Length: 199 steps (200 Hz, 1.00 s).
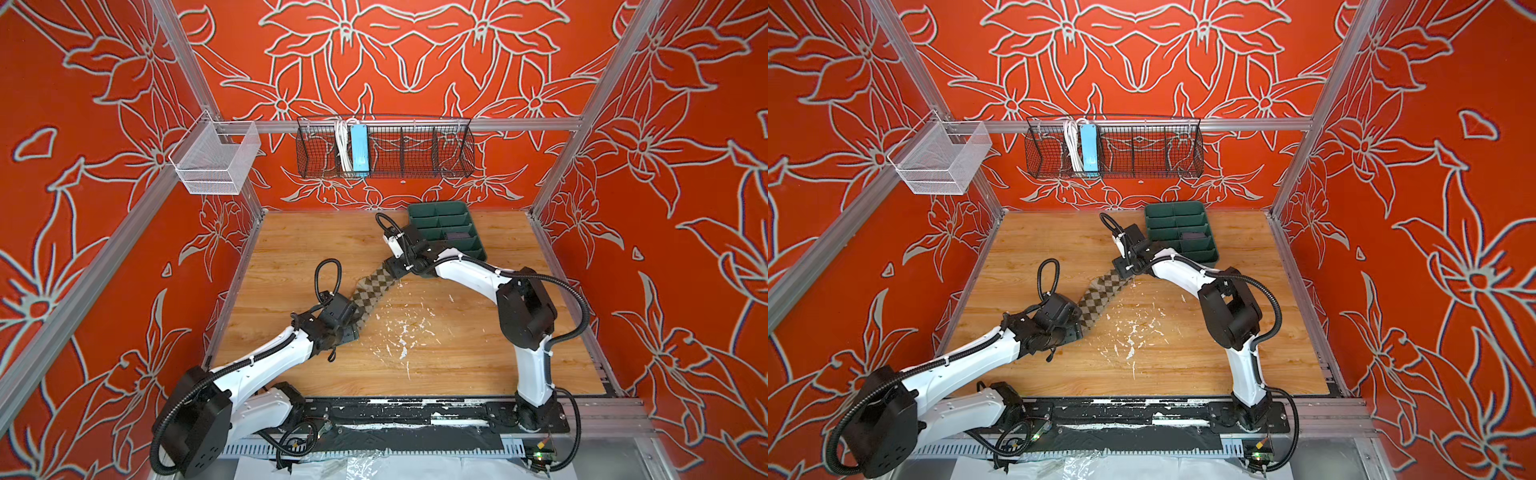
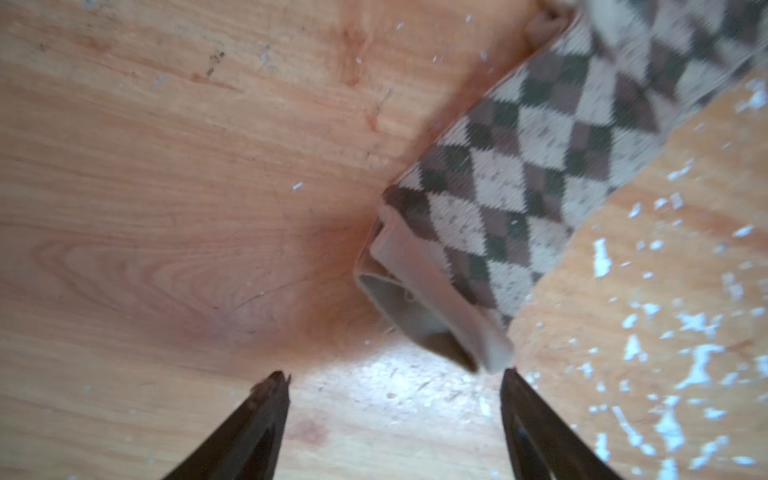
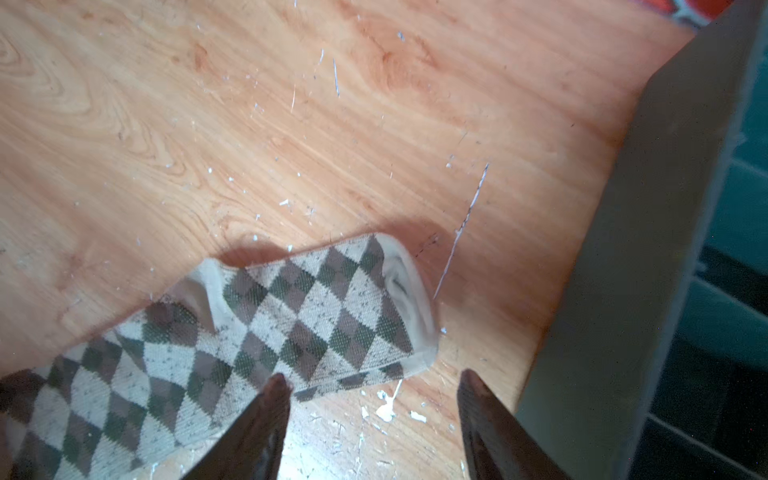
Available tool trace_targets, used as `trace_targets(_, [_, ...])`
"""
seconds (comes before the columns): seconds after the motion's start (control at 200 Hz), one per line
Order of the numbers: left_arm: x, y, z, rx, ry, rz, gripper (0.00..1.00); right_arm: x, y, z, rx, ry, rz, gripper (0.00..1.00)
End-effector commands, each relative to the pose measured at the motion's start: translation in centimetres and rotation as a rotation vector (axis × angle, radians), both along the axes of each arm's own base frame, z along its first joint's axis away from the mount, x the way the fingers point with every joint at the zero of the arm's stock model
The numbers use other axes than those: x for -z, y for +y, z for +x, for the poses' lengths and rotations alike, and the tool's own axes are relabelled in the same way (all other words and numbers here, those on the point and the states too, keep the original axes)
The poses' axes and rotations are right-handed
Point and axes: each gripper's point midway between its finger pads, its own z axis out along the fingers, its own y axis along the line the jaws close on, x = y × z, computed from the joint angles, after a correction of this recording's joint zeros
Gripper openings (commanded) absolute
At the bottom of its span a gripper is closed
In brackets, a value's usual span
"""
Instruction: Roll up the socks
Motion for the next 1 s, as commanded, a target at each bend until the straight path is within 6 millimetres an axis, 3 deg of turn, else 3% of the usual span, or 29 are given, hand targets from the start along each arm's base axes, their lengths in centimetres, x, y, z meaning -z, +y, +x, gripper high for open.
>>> trace_targets(0.0, [-1.5,-0.5,0.8,-0.164,-0.066,-0.156,0.8,-0.2,0.3,-0.1,0.004,0.017,0.048,0.67])
trace_targets(0.21, [-1.3,0.4,-0.1,-0.422,-0.015,-0.249,0.79,0.3,1.3,-0.1,-0.014,0.044,0.087,0.68])
trace_targets(0.455, [0.6,-1.1,-0.3,-0.51,0.156,-0.246,0.76,0.8,1.5,-0.3,-0.02,0.059,0.105,0.69])
trace_targets(0.691, [3.6,-2.3,-0.6,-0.563,0.243,-0.276,0.56,1.2,1.4,-1.1,-0.043,0.079,0.116,0.69])
trace_targets(0.991, [3.9,-0.7,-1.9,-0.647,0.227,-0.27,0.33,1.4,0.8,-0.5,-0.022,0.075,0.11,0.7])
